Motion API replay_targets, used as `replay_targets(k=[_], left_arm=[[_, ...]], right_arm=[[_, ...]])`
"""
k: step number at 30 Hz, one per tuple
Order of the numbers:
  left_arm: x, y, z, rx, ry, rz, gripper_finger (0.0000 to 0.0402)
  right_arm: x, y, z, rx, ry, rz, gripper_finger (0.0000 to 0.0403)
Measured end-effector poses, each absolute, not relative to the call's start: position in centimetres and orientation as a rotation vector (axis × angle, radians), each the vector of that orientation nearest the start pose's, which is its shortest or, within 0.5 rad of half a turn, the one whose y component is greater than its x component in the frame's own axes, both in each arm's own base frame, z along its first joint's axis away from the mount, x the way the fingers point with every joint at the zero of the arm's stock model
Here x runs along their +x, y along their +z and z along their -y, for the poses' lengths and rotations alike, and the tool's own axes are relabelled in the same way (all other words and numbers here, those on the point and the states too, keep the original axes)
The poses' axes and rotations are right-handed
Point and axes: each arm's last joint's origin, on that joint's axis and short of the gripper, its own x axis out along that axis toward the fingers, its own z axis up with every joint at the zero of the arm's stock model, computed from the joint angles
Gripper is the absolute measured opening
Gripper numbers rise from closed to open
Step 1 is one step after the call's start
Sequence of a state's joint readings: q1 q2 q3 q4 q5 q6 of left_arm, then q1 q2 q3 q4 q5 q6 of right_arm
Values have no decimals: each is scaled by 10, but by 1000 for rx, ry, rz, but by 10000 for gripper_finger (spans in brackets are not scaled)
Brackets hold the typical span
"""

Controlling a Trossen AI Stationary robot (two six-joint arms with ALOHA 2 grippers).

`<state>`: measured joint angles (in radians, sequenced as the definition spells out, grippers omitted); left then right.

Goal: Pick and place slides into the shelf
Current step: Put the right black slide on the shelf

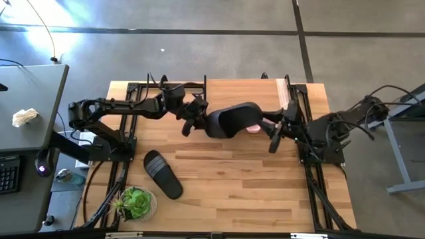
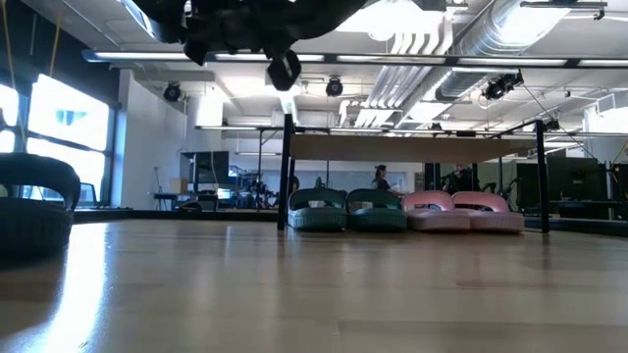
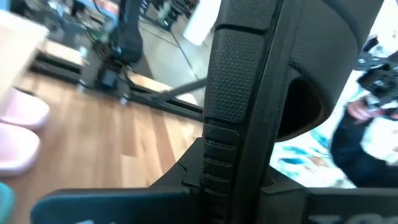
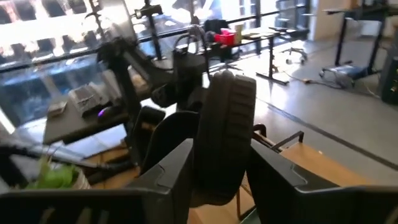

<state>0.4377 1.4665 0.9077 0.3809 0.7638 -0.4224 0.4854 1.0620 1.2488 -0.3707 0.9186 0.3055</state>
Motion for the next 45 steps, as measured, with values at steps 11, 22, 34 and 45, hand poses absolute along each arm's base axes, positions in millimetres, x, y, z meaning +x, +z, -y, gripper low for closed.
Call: replay_targets(k=[11,22,34,45], left_arm=[[292,257,-113,-742,-345,-399,27],[286,272,-106,-982,-513,-652,28],[279,298,-102,-1040,-537,-766,29],[275,300,-100,-1068,-523,-811,33]], right_arm=[[152,422,-93,-73,-214,-186,170],[172,382,-142,-772,-154,-393,174],[211,321,-185,-1339,-381,-579,174],[224,297,-200,-1646,-529,-646,174]])
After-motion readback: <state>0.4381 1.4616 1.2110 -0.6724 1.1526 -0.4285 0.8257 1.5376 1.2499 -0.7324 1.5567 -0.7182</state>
